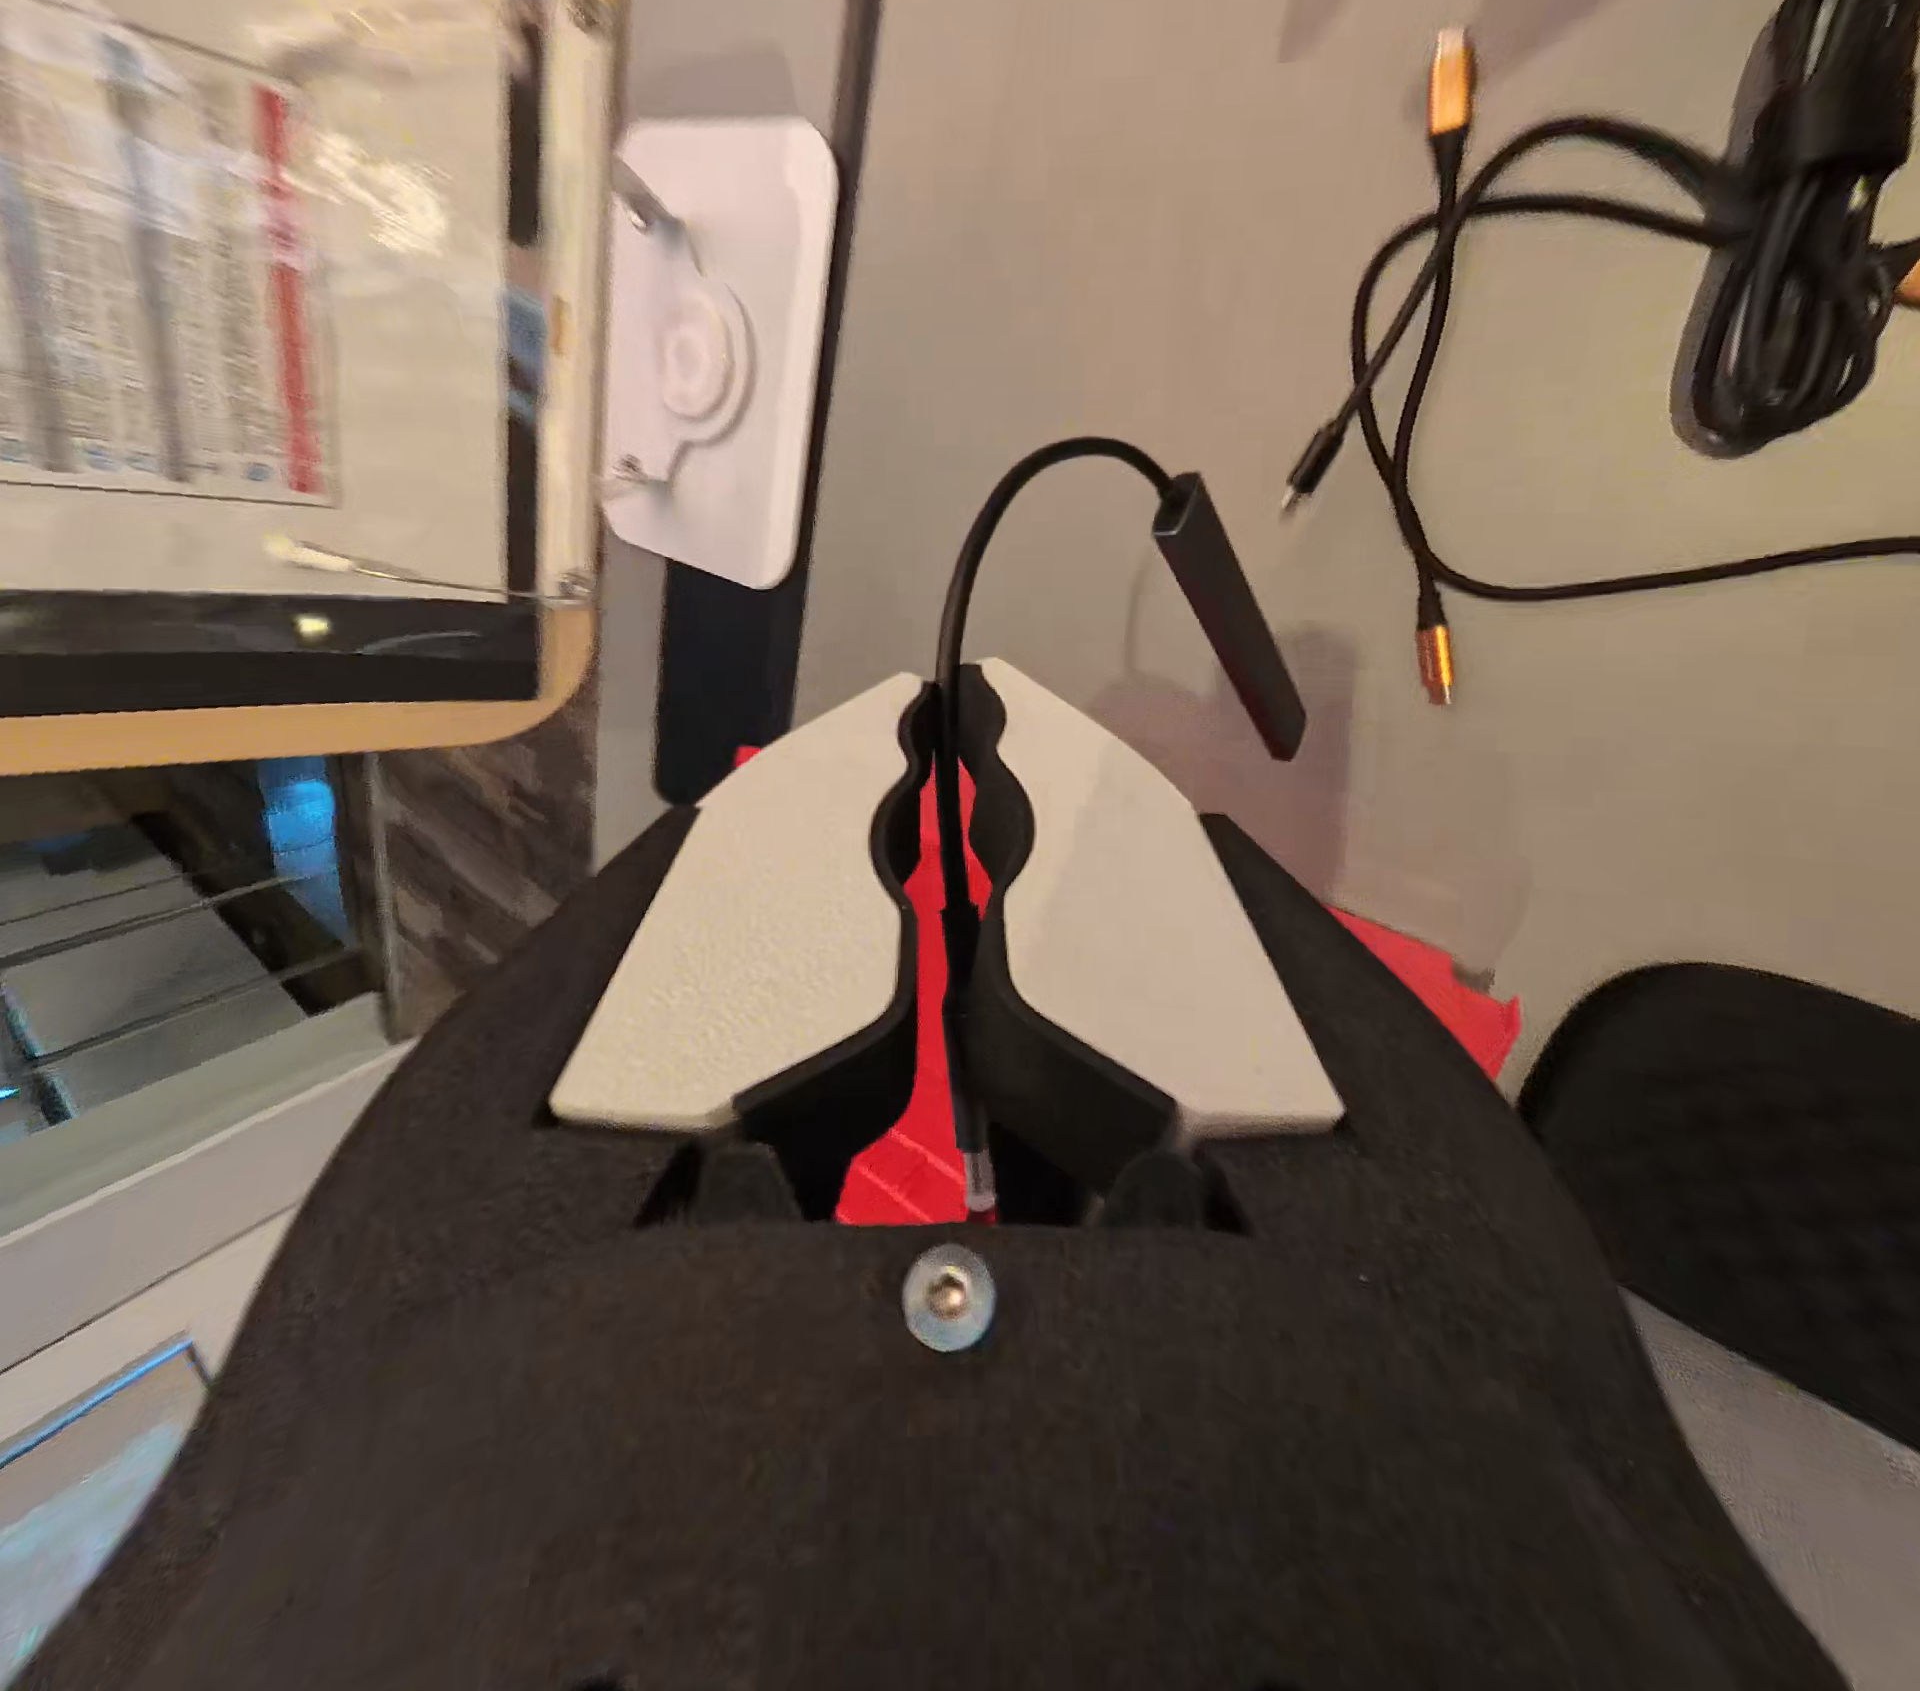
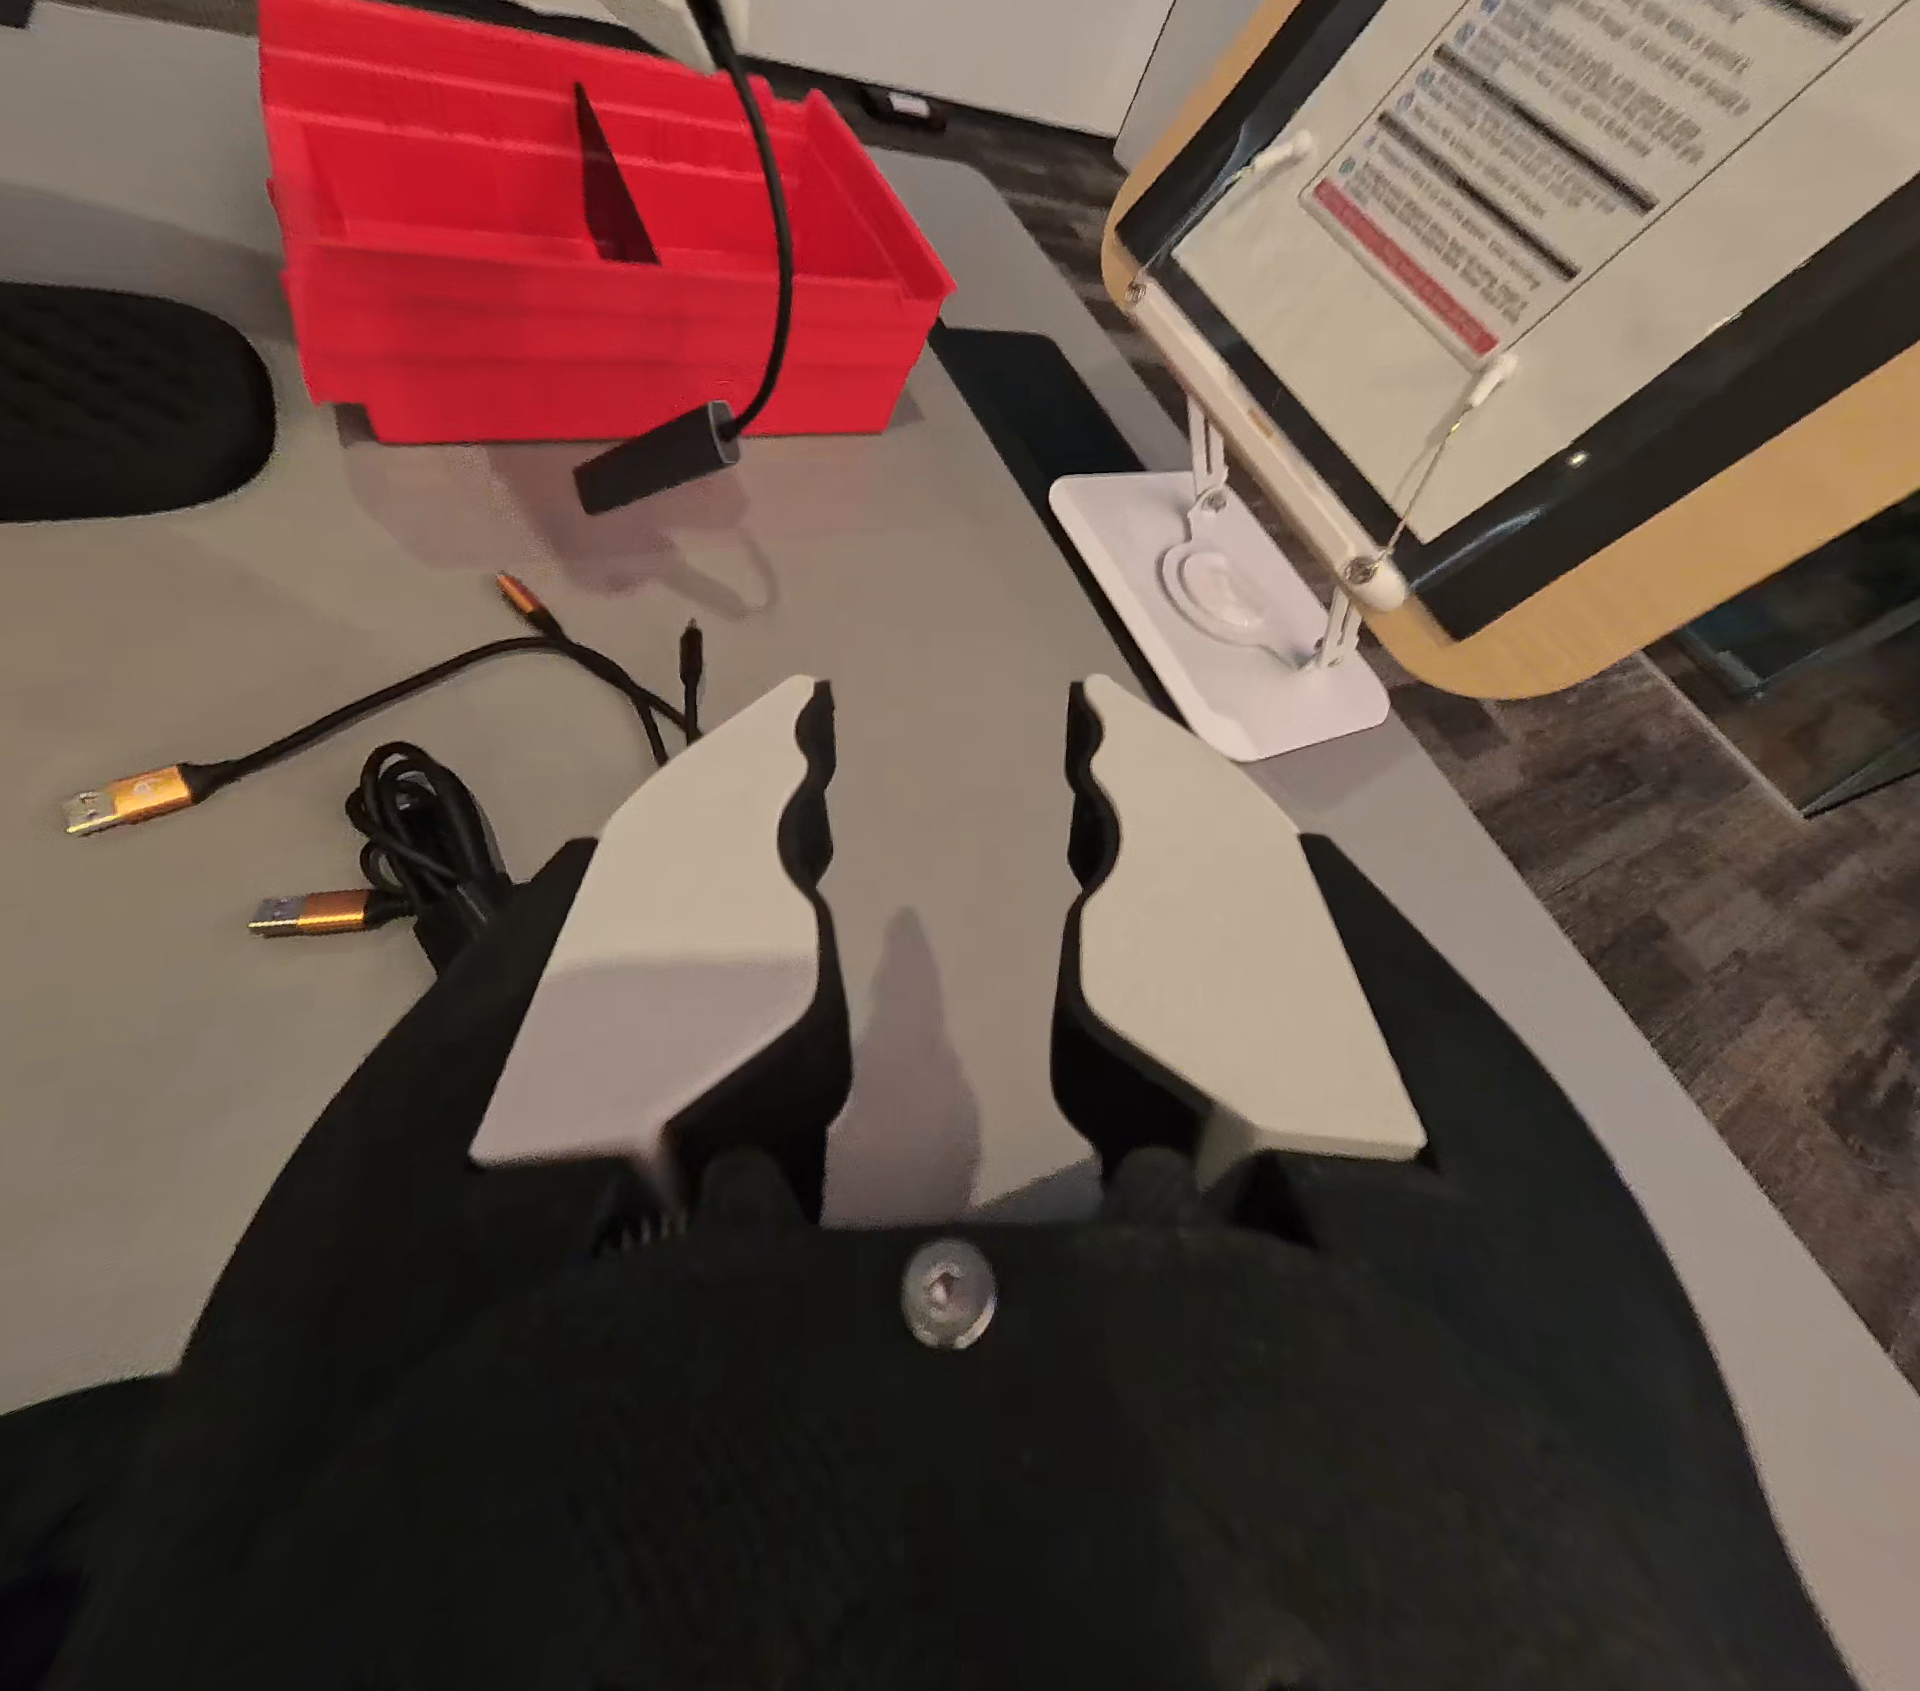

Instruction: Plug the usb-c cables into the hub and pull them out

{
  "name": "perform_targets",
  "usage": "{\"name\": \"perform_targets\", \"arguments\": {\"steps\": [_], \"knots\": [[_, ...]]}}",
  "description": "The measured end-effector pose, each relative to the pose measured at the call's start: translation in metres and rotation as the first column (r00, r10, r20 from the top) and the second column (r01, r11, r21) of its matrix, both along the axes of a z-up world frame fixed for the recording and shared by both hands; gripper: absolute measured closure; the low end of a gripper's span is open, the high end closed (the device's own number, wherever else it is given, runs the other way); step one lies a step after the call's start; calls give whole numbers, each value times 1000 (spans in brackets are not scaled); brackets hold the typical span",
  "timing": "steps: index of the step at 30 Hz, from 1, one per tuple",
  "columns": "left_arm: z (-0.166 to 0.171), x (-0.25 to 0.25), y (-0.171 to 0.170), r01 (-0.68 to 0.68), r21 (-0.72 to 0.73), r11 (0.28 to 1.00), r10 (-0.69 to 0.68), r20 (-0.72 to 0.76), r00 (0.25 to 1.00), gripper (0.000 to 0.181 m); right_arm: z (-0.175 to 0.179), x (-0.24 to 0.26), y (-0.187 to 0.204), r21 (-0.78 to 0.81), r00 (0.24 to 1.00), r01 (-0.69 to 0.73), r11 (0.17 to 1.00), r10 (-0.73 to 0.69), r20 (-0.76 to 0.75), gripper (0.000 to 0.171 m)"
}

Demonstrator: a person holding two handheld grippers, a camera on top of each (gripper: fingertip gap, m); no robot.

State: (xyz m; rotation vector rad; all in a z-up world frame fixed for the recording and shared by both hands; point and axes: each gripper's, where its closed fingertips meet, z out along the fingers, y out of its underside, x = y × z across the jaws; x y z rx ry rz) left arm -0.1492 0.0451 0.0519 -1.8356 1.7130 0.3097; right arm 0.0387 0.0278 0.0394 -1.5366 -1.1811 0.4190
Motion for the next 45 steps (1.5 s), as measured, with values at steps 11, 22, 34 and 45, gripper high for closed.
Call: {"name": "perform_targets", "arguments": {"steps": [11, 22, 34, 45], "knots": [[-139, -2, 80, -196, -197, 961, 164, -168, 972, 178, -66, -75, -12, -140, 949, -218, 966, 244, 201, 119], [-157, -16, 92, -305, -146, 941, 298, -67, 952, 123, -48, -66, -18, -92, 953, -196, 976, 212, 215, 119], [-172, 53, -10, 82, -213, 974, -89, -23, 996, 146, 20, -33, -45, 135, 983, -147, 980, 130, 128, 121], [-208, 42, -1, 20, -304, 952, -77, -179, 981, 170, 38, -28, -65, 225, 980, -171, 959, 143, 136, 122]]}}
